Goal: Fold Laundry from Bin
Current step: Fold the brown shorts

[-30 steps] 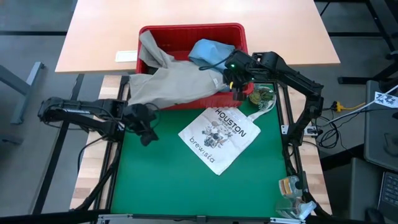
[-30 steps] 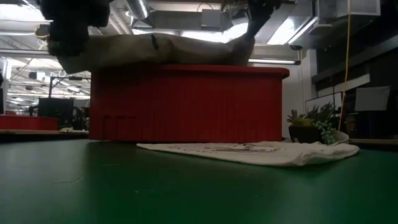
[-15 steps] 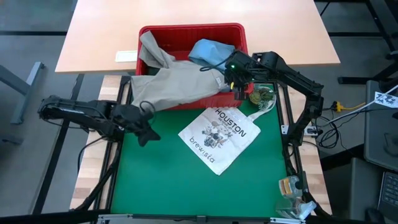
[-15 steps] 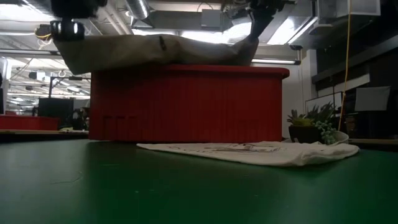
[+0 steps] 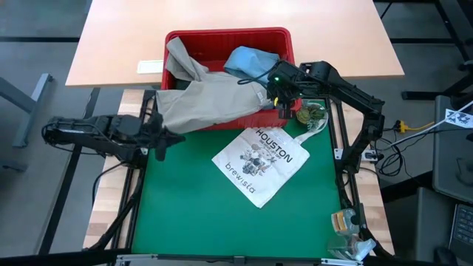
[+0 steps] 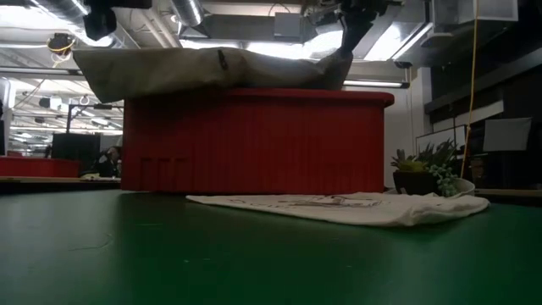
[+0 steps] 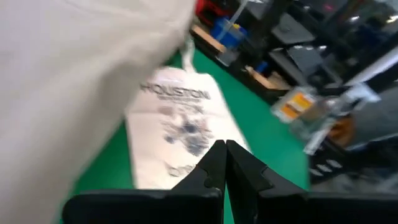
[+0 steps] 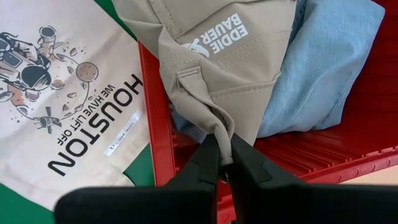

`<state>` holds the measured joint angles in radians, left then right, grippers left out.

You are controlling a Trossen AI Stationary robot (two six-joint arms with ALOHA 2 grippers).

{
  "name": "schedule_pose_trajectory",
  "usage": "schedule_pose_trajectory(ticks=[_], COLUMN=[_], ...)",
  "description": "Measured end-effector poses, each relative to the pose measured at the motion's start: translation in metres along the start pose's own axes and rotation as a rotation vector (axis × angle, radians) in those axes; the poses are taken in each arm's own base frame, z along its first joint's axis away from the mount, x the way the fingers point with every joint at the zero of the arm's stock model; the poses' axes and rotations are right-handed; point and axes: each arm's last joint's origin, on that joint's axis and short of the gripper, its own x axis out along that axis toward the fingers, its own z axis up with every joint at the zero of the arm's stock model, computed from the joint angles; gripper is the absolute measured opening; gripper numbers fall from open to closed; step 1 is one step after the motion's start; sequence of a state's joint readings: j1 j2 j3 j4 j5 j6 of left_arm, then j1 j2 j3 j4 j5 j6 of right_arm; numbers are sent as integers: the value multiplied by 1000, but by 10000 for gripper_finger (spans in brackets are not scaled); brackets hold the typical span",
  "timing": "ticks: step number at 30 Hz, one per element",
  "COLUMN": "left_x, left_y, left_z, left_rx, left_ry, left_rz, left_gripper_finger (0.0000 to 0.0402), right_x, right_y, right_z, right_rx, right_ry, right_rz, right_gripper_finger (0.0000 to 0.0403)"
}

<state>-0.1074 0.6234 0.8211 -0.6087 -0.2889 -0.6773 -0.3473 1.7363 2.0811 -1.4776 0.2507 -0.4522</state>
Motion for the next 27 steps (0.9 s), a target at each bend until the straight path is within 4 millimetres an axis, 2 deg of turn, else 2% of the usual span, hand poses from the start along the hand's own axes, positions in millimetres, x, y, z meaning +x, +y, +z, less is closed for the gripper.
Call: schedule_pose_trajectory(ticks=[4, 9, 14, 21, 27], left_x=[0, 4, 6, 5, 5], left_y=[5, 8, 8, 11, 12], left_z=[-5, -13, -15, -13, -14], left_rx=[84, 113, 114, 129, 327], left_ry=[33, 158, 188, 130, 144], left_rz=[68, 87, 87, 157, 173], left_gripper_finger=[3, 11, 30, 101, 160], right_x=[0, 0, 0, 0, 0], right_y=[0, 0, 0, 1, 1], right_z=[0, 0, 0, 1, 1], right_rx=[0, 1, 1, 2, 2], right_ry=[0, -1, -8, -15, -16], right_rz=[0, 0, 15, 30, 30], right_gripper_finger=[12, 16, 12, 14, 15])
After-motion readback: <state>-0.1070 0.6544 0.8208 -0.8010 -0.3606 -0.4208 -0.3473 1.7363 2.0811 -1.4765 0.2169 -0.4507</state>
